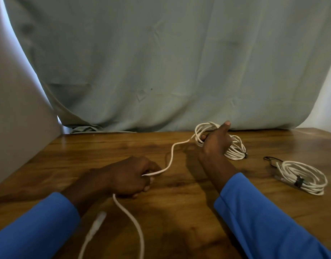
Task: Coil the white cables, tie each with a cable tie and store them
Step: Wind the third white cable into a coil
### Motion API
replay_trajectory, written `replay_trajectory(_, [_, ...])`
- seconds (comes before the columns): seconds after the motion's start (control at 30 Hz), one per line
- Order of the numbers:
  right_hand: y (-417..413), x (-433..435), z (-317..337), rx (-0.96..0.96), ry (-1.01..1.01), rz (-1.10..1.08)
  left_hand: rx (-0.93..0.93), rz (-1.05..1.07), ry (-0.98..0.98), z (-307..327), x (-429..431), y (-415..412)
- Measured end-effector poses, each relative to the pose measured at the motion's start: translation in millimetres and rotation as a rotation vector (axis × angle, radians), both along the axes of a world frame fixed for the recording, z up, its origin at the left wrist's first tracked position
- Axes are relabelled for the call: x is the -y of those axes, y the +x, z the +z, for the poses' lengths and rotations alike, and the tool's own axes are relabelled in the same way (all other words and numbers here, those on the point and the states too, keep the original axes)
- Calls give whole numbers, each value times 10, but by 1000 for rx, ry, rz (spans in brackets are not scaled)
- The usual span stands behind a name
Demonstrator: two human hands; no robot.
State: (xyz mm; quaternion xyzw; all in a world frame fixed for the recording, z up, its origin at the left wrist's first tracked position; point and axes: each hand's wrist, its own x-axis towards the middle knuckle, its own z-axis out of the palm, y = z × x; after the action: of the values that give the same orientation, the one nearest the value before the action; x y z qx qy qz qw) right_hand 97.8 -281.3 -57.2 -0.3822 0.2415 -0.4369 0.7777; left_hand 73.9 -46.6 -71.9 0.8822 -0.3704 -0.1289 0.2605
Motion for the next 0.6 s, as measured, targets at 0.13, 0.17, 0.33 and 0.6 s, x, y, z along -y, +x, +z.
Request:
replay_trajectory(0.13, [19, -85, -96, -65, -226, -60, 467, -82, 357, 9, 216, -235])
replay_trajectory(0.17, [18, -137, -100, -58, -258, -31, 535, -107, 412, 14, 292, -307])
replay_trajectory(0.33, [53, -289, -207, -102, -582, 26, 760, -293, 292, 138, 463, -604])
replay_trajectory(0.6, [-130, -477, -187, 52, -862, 497, 908, -112, -236, 133, 83, -259])
